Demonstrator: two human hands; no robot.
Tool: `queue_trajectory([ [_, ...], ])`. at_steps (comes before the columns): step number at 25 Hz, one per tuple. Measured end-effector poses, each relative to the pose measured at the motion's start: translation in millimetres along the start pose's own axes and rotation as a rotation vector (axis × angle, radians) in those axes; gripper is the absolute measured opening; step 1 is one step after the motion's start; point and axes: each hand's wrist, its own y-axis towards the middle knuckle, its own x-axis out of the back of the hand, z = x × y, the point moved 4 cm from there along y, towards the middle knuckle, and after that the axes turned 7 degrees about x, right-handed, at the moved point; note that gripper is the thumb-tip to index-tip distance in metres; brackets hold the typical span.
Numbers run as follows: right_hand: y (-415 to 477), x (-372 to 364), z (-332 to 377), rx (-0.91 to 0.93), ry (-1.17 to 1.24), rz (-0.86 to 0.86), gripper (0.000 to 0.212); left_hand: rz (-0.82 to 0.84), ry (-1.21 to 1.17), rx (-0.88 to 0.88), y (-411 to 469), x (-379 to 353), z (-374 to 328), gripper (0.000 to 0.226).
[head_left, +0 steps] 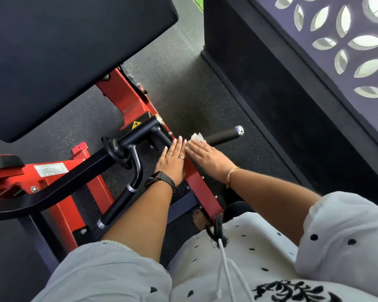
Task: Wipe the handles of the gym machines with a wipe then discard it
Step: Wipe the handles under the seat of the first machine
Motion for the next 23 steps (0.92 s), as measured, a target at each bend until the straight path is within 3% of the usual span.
queue_trajectory([
  [3,-42,-2,-15,0.072,-0.086,-0.006,0.05,0.022,-0.014,-0.012,2,0,0,0.088],
  [8,-60,5,-58,-0.299,-0.034,0.027,0.055,-0.004,-0.01,-0.058,6,5,-12,0.087],
  [13,-46,-11,-19,-0.02,0.065,0.048,0.057,-0.022,0.023,-0.146,14,13,-40,0.087],
  [14,-51,-12,-19,-0.113,0.137,-0.022,0.056,-0.014,0.02,-0.14,15,13,-39,0.087],
  [15,-54,-10,-21,-0.318,0.275,-0.134,0.052,-0.005,0.016,-0.134,15,12,-36,0.087],
  [17,-59,-12,-31,-0.948,0.632,-0.356,0.039,0.004,0.013,-0.137,15,11,-31,0.087],
  [18,-56,-16,-32,-1.212,0.813,-0.352,0.035,0.002,0.015,-0.142,14,10,-30,0.086],
  [20,-34,-27,-20,-1.384,1.27,-0.205,0.027,0.007,0.007,-0.145,14,10,-31,0.083],
  [23,-1,-22,-5,-1.418,1.857,-0.493,0.028,0.001,-0.023,-0.132,15,11,-32,0.075],
])
